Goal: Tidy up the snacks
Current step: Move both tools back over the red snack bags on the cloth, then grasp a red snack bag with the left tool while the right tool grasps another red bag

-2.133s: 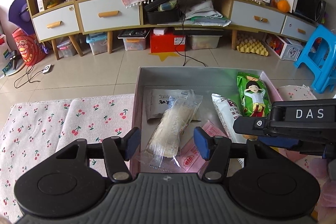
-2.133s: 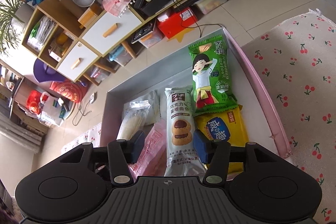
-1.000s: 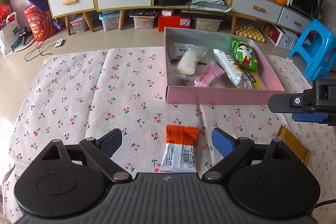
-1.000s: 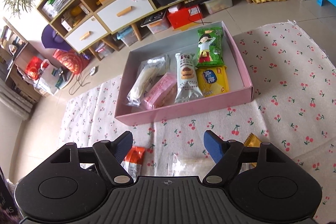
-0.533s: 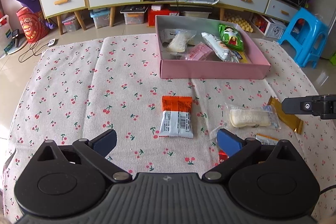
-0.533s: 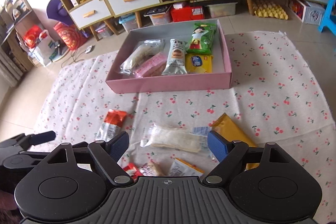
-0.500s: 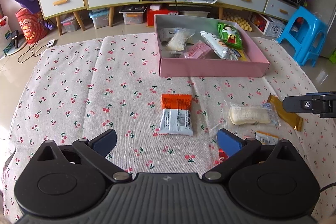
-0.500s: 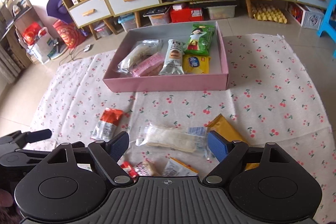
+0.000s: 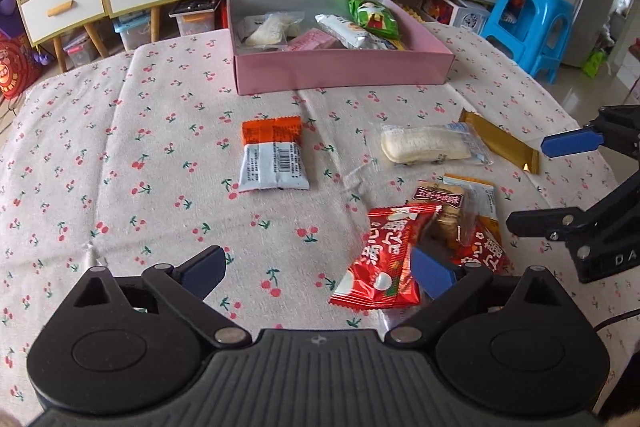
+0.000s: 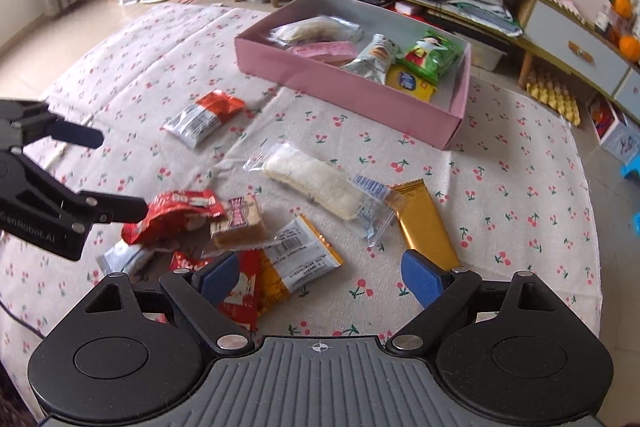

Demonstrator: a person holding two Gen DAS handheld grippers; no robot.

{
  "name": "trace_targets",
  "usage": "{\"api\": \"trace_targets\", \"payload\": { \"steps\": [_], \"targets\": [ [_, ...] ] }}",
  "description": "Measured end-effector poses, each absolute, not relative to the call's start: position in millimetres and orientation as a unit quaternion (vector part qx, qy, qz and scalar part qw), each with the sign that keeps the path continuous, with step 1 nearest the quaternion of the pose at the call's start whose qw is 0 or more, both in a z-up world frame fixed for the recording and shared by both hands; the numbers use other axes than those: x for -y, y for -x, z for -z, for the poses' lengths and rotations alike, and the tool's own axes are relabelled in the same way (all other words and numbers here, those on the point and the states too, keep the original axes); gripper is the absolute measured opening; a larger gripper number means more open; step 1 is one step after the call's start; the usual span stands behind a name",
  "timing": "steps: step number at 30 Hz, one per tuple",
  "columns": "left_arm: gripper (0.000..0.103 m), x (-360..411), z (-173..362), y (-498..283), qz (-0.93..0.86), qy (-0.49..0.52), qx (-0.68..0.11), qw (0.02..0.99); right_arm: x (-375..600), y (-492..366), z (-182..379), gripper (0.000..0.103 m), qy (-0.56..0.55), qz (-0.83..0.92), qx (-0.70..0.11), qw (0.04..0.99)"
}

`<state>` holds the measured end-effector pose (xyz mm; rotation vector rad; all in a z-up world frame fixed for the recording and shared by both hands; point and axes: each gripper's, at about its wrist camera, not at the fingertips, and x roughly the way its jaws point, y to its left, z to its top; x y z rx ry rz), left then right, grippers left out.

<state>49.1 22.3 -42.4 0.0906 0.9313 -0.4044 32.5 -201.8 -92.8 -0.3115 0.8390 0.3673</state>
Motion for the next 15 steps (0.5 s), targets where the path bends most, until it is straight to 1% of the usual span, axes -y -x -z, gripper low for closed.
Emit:
{"api": "trace_targets", "payload": {
  "steps": [3,4,5,7,8,10,11,12,15],
  "targets": [
    [0.090,-21.0,47.0,-47.4,0.204,-0.027,-0.447,0.871,192.5,-22.9,97.7,0.090,0.188,-0.206,-0.397,0.874],
    [0.086,-19.5,48.4,-47.0,0.208,-0.022,-0.448,0.869,189.6,-20.7,99.3,0.090,0.193,-0.217,-0.398,0.870],
    [0.083,-18.4,49.3,-46.8,0.212,-0.020,-0.450,0.868,185.9,-19.0,101.5,0.090,0.196,-0.228,-0.401,0.865],
    [0.074,-14.9,50.5,-46.7,0.219,-0.015,-0.452,0.864,180.0,-16.1,105.3,0.090,0.203,-0.246,-0.406,0.857],
    [0.070,-13.8,50.6,-46.3,0.222,-0.014,-0.452,0.864,177.0,-15.2,107.5,0.090,0.206,-0.251,-0.409,0.853],
    [0.056,-11.3,51.6,-46.1,0.228,-0.013,-0.453,0.862,172.0,-14.9,111.9,0.090,0.208,-0.258,-0.416,0.847],
    [0.053,-11.2,52.5,-46.5,0.230,-0.011,-0.454,0.861,170.0,-15.6,114.1,0.090,0.204,-0.259,-0.420,0.845],
    [0.046,-11.3,53.1,-46.3,0.232,-0.008,-0.455,0.860,168.9,-17.1,116.2,0.090,0.194,-0.261,-0.425,0.845],
    [0.040,-13.0,53.5,-47.7,0.228,-0.001,-0.452,0.863,167.8,-21.8,119.6,0.090,0.157,-0.263,-0.439,0.845]
  ]
}}
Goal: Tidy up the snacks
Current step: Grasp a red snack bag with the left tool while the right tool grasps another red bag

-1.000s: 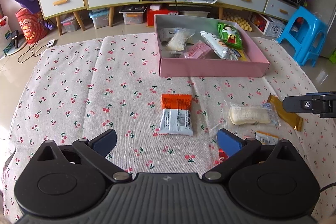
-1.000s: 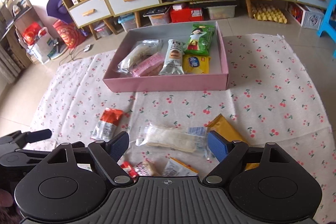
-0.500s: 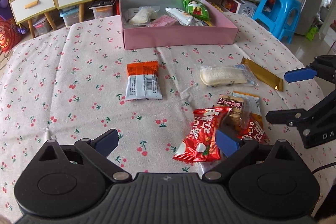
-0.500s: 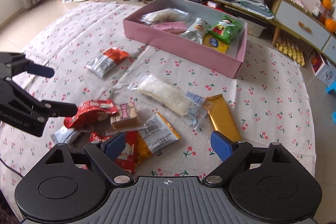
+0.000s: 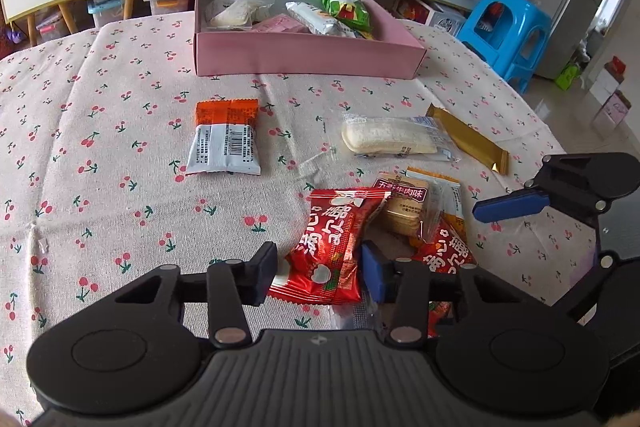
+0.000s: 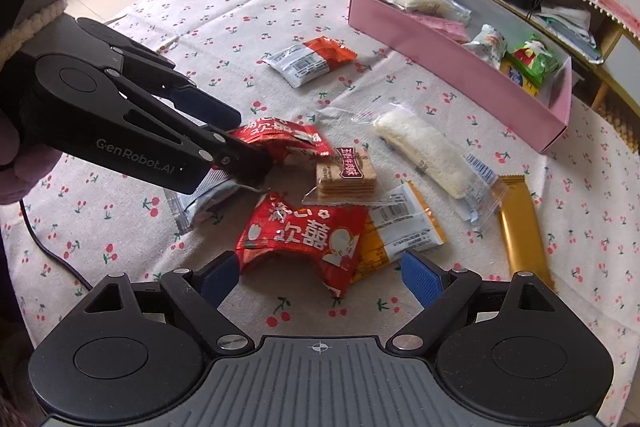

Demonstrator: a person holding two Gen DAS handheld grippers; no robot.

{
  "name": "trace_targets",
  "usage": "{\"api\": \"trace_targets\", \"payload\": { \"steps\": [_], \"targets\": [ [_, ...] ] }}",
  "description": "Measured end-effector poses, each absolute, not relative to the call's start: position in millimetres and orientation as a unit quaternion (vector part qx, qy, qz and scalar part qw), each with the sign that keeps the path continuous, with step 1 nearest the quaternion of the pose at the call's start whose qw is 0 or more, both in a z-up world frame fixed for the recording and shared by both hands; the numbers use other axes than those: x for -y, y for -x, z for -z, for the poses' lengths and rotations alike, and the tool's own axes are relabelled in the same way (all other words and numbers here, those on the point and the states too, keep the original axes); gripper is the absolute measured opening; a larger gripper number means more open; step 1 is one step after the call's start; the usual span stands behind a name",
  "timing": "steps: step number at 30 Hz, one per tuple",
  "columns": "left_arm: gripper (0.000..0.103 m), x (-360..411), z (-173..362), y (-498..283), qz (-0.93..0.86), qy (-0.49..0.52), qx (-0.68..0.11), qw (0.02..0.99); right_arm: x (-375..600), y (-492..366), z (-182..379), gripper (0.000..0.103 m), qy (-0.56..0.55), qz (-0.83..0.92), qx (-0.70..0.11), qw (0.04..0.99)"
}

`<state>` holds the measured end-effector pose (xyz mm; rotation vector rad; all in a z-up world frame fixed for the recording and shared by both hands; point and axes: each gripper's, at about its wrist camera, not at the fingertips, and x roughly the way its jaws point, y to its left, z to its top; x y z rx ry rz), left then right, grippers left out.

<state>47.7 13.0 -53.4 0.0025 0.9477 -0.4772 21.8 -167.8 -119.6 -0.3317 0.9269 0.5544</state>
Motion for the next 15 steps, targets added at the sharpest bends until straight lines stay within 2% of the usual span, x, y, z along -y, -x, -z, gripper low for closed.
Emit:
{"api": "trace_targets", "payload": {
  "steps": [6,15],
  "targets": [
    [0.037,-20.2,50.6,-51.8,0.180,-0.003,-0.456,0.872,168.9,-29.5,122.5,0.089,0.103,-0.251,-0.447,0.852],
    [0.040,-34.9,51.1,-52.7,0.113,-0.041,-0.451,0.885,158.9,-20.6,123.6,0.083,0.143,-0.250,-0.418,0.862]
  ]
}}
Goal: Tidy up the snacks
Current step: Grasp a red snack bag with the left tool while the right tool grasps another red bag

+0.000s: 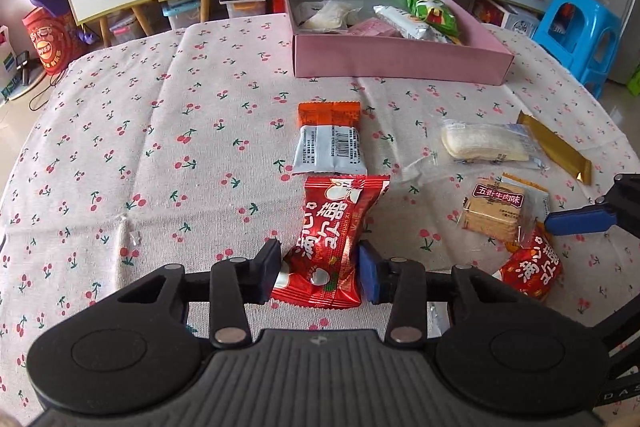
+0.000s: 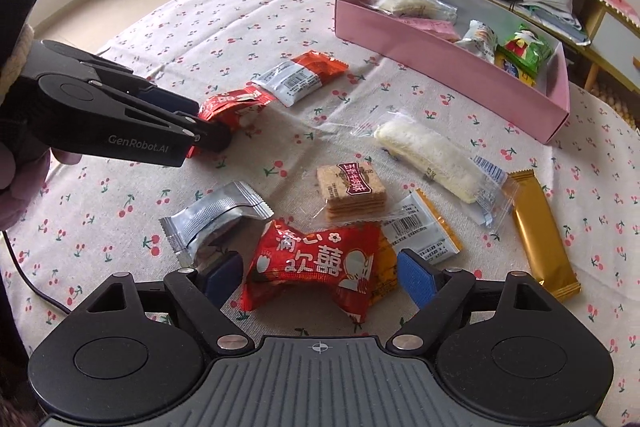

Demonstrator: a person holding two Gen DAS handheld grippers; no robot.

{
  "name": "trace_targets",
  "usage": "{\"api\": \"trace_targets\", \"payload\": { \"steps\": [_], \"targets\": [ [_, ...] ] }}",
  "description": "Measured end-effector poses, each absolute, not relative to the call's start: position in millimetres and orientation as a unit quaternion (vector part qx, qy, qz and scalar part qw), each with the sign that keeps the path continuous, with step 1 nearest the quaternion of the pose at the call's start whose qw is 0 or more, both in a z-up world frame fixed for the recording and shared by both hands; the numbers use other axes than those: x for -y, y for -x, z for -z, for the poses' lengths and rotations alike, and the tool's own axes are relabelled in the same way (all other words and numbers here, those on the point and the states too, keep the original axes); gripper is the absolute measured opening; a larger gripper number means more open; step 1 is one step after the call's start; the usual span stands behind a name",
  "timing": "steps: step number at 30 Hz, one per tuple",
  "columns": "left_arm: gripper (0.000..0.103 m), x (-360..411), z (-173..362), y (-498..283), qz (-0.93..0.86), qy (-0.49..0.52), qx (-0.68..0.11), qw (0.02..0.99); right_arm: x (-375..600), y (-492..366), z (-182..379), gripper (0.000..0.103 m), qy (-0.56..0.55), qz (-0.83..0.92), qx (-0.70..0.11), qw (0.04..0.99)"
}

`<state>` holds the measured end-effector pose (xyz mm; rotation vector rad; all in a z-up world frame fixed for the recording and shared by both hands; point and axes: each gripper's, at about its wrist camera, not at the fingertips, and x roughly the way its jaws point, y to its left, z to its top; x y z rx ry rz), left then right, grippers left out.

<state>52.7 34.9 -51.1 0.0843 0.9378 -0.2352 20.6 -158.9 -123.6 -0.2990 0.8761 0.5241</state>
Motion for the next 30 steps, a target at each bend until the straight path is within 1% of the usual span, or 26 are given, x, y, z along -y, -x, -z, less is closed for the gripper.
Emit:
{"api": "trace_targets", "payload": {
  "steps": [2,4,6,9,10,12,14,16,22,30],
  "targets": [
    [0.042,-36.1,51.7,-52.3,0.116,-0.040,-0.448,0.886,155.3,-18.0,124.9,0.083,0.154,-0.249,-0.413,0.862],
    [0.048,-36.9,53.5,-51.8,0.117,-0.039,-0.447,0.886,152.3,-16.1,126.3,0.081,0.166,-0.247,-0.407,0.864],
    [0.050,-37.3,54.6,-52.2,0.117,-0.038,-0.446,0.887,151.2,-15.4,126.3,0.075,0.172,-0.244,-0.403,0.865],
    [0.050,-38.1,53.9,-52.9,0.118,-0.036,-0.442,0.888,152.9,-17.6,124.7,0.070,0.165,-0.239,-0.404,0.867],
    [0.050,-38.4,54.0,-53.3,0.117,-0.035,-0.443,0.888,153.7,-18.1,124.2,0.069,0.162,-0.238,-0.405,0.868],
    [0.049,-38.0,54.0,-53.9,0.116,-0.036,-0.443,0.889,154.2,-18.7,123.2,0.063,0.160,-0.235,-0.406,0.869],
    [0.047,-36.9,53.7,-53.9,0.117,-0.038,-0.441,0.889,154.6,-19.3,122.7,0.062,0.156,-0.235,-0.408,0.868],
    [0.041,-36.2,52.9,-54.2,0.121,-0.038,-0.441,0.889,154.3,-19.4,122.5,0.062,0.154,-0.234,-0.409,0.868],
    [0.038,-36.4,51.3,-55.4,0.121,-0.031,-0.446,0.886,153.1,-21.2,120.5,0.060,0.146,-0.232,-0.419,0.865],
    [0.038,-37.1,45.9,-55.2,0.121,-0.019,-0.449,0.885,159.0,-22.8,112.9,0.060,0.122,-0.228,-0.421,0.869]
  ]
}}
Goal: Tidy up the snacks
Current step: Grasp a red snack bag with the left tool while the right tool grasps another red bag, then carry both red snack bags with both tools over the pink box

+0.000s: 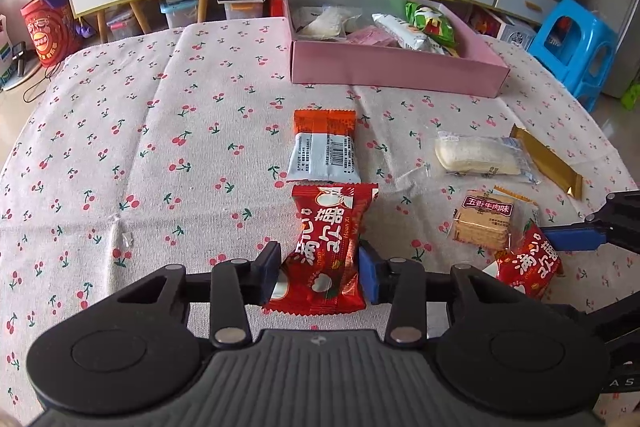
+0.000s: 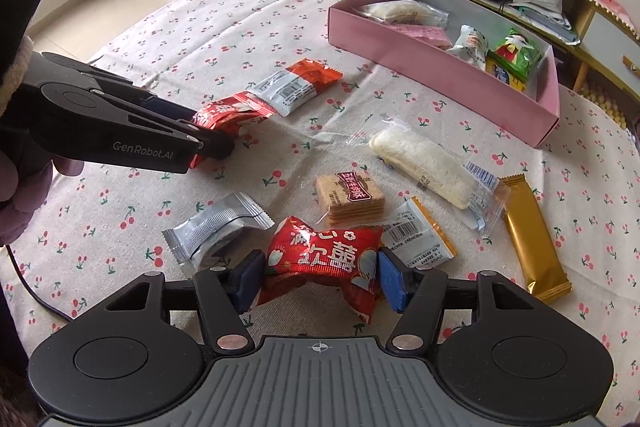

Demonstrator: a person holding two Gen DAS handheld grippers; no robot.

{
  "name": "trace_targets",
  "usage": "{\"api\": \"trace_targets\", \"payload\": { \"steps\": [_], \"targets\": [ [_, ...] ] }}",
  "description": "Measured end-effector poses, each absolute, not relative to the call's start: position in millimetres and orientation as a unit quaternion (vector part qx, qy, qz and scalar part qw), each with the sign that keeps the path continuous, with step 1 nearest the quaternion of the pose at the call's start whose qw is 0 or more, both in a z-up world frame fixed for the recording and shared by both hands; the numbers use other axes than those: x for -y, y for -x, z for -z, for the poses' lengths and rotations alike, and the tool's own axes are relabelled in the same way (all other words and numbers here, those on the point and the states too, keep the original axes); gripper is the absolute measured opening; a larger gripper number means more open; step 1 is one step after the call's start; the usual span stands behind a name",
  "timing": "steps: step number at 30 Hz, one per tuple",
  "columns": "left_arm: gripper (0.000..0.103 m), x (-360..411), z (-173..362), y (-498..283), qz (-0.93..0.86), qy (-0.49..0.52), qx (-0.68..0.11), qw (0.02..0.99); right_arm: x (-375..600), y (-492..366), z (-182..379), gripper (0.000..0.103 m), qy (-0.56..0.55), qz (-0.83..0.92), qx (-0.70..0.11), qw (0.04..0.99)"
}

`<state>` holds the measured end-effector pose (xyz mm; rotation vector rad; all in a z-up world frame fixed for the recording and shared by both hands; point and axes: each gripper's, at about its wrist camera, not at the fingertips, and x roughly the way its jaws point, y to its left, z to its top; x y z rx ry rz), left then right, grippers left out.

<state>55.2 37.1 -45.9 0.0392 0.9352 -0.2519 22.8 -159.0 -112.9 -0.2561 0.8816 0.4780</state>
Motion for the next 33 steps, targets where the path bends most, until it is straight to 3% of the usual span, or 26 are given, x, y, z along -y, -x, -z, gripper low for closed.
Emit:
{"api": "trace_targets", "payload": {
  "steps": [33],
  "targets": [
    [0.038,-47.2,5.6,-89.1,0.111,0.064,-0.436,0.891,191.9,-55.0,56.9,0.060,0.013,-0.214,-0.401,0.891]
  ]
}}
